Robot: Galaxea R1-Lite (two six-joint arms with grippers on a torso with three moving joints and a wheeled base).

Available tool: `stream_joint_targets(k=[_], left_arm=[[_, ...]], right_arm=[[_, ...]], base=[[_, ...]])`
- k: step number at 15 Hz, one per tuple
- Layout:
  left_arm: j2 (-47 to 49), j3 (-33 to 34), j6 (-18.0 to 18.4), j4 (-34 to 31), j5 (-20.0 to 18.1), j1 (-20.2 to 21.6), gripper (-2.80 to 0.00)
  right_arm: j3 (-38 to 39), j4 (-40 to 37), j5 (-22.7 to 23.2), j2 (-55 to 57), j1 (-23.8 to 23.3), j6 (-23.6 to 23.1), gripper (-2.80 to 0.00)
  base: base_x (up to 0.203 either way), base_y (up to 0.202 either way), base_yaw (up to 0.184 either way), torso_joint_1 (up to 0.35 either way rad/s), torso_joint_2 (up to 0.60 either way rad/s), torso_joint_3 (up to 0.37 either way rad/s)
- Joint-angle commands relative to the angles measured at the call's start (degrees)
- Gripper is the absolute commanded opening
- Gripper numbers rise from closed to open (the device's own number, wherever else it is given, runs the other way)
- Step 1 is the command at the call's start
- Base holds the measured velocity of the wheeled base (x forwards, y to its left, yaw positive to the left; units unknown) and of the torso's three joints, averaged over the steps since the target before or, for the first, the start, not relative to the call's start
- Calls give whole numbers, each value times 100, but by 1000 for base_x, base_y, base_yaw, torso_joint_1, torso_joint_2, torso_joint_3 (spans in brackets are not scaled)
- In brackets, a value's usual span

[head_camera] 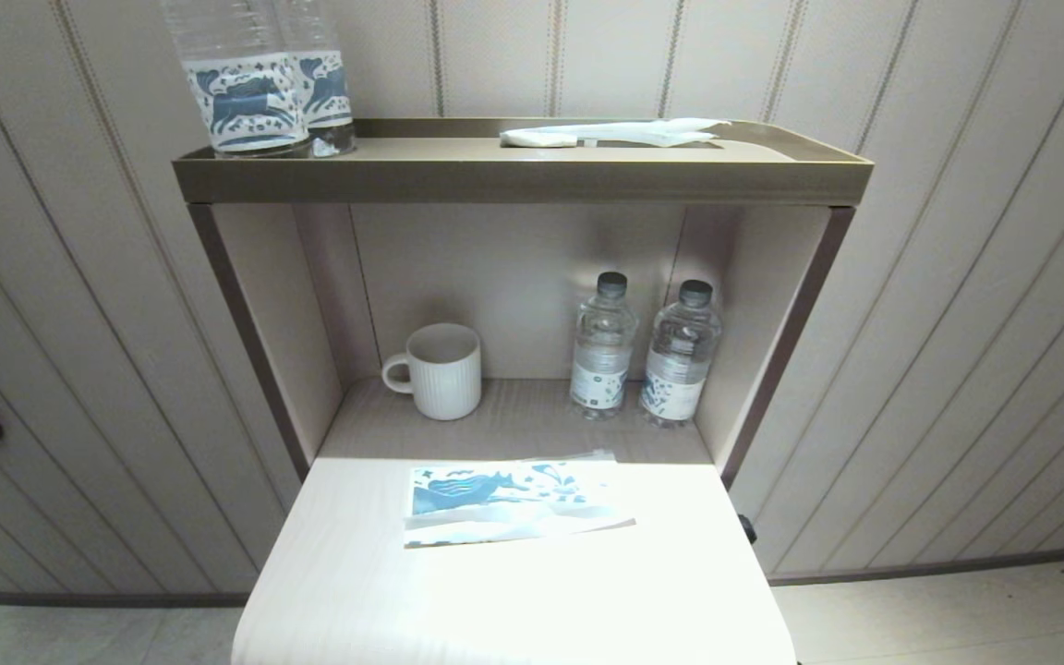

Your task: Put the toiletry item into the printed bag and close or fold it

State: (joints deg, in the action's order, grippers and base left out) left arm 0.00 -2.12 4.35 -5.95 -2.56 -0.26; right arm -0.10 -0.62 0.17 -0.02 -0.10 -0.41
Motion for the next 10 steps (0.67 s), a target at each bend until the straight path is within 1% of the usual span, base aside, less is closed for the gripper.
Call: stream_joint_targets(k=[1,10], left_arm=[[9,1,4,-3,1,-1,-280],[9,1,4,-3,1,-1,-280]], right_arm=[[1,1,0,2,1,-2,-280],[1,1,0,2,1,-2,-280]], base=[[0,0,0,0,0,0],[0,0,0,0,0,0]])
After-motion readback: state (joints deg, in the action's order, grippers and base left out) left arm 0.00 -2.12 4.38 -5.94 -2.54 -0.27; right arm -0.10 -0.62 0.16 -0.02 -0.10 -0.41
